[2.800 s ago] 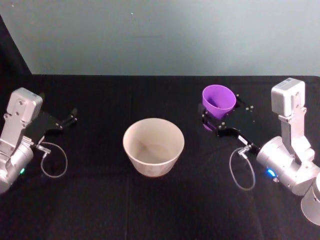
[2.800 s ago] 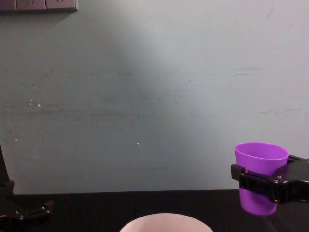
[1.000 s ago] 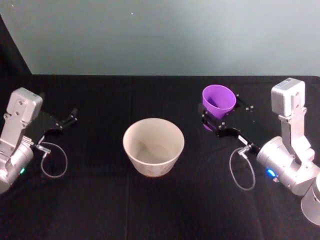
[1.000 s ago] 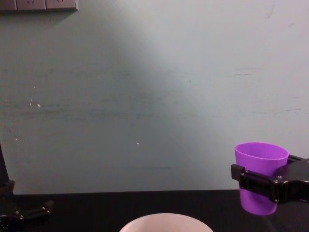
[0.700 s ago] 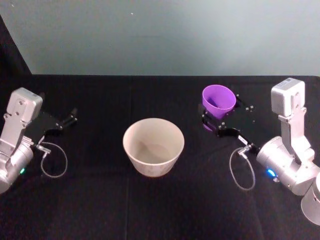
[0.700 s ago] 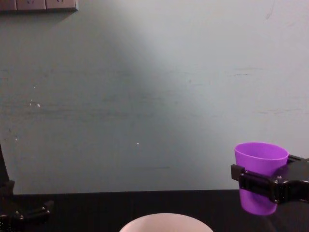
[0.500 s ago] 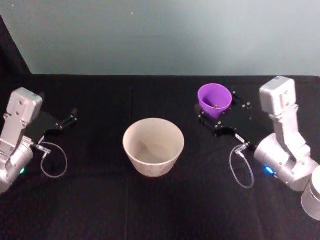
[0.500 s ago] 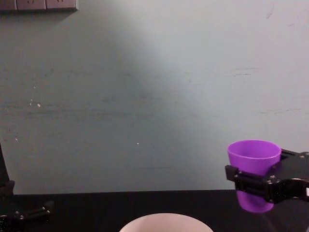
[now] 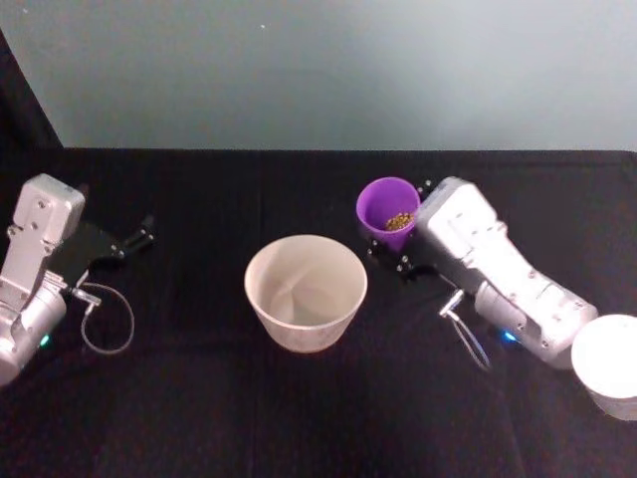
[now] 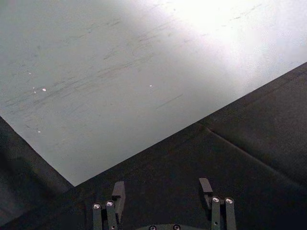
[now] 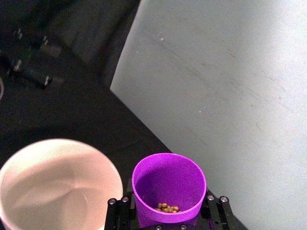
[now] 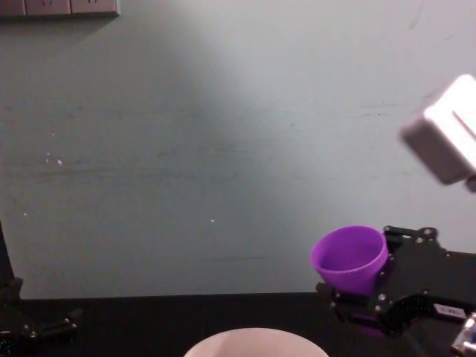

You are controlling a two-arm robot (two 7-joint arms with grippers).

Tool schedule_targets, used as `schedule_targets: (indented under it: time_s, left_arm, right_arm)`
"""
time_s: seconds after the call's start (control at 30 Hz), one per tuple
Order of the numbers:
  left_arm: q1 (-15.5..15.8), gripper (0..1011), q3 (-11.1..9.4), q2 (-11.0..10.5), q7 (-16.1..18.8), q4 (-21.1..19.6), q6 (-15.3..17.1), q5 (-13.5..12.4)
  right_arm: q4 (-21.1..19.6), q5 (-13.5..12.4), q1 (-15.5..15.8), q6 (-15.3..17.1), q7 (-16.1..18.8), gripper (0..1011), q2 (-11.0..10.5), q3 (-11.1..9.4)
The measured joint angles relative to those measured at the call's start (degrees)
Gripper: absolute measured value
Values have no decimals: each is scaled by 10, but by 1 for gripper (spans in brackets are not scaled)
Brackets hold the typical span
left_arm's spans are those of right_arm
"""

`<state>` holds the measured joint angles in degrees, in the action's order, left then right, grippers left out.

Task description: Pick up the cup and pour the mung beans from the cup into the bowl.

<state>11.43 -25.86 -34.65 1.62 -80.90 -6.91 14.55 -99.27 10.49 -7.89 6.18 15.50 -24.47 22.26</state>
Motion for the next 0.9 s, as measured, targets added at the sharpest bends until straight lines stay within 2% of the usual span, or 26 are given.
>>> schedule_targets:
  time_s: [0.07,0.2,0.4,0.5,0.53,0.6,0.7,0.73,0.9]
  left_arm:
    - [0,1000,0,0,0,0,0,0]
    - [0,1000,0,0,0,0,0,0]
    - [0,1000,0,0,0,0,0,0]
    - [0,1000,0,0,0,0,0,0]
    - [0,1000,0,0,0,0,0,0]
    - [0,1000,0,0,0,0,0,0]
    - [0,1000,0,0,0,0,0,0]
    - [0,1000,0,0,0,0,0,0]
    - [0,1000,0,0,0,0,0,0]
  right_arm:
    - [-3,29,-8,9,1,731,-3,12]
    - [-7,72,-20,22,7,731,-7,30]
    - [-8,120,-39,38,20,731,-7,54]
    - [-6,161,-55,52,30,731,-6,75]
    - [-6,161,-55,52,30,731,-6,75]
    - [-6,196,-66,63,38,731,-6,93]
    - [-6,229,-76,73,46,731,-7,109]
    - [-6,229,-76,73,46,731,-7,109]
    - [-3,281,-89,86,54,731,-6,131]
